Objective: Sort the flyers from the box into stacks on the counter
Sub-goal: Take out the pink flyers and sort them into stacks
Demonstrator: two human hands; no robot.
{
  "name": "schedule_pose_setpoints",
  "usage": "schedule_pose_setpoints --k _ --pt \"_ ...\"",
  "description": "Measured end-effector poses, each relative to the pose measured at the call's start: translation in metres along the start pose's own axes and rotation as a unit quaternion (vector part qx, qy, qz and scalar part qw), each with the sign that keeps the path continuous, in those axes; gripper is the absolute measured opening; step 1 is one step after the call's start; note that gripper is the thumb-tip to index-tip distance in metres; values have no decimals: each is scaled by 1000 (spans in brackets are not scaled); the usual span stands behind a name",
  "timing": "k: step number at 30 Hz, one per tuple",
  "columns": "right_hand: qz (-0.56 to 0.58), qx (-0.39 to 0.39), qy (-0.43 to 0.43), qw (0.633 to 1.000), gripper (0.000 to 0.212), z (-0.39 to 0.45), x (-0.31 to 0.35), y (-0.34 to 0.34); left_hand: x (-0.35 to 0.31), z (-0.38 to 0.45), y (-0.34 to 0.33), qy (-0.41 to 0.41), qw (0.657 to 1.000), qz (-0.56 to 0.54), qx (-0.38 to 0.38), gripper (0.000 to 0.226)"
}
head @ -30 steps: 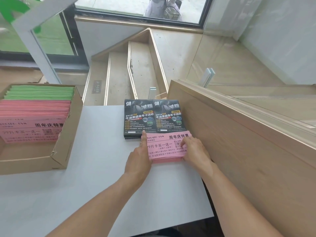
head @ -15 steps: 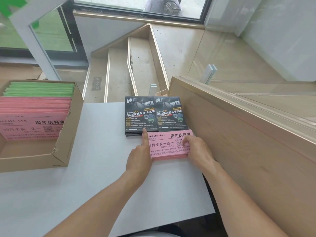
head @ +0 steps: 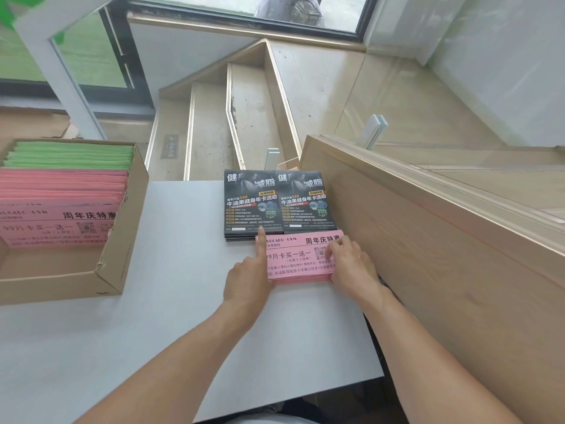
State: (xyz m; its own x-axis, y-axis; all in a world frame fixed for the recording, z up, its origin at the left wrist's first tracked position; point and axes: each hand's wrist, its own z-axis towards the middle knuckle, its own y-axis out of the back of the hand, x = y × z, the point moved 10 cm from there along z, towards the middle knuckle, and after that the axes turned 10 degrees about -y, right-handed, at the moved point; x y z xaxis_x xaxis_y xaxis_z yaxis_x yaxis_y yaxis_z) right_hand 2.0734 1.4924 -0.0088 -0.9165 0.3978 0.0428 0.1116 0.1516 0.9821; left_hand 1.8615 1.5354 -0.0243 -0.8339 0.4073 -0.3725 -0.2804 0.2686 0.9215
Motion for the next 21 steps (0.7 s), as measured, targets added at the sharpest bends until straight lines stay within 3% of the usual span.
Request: schedule_pose_setpoints --k 7,12,21 --pt "9 -15 -12 1000 31 -2 1 1 2 4 -4 -12 1000 20 9 103" --pt "11 -16 -19 1000 34 -6 3 2 4 -1 -10 -29 1000 -10 5 117" --pt "29 -12 -32 999 36 -12 5 3 4 0 -16 -40 999 -6 -2 102"
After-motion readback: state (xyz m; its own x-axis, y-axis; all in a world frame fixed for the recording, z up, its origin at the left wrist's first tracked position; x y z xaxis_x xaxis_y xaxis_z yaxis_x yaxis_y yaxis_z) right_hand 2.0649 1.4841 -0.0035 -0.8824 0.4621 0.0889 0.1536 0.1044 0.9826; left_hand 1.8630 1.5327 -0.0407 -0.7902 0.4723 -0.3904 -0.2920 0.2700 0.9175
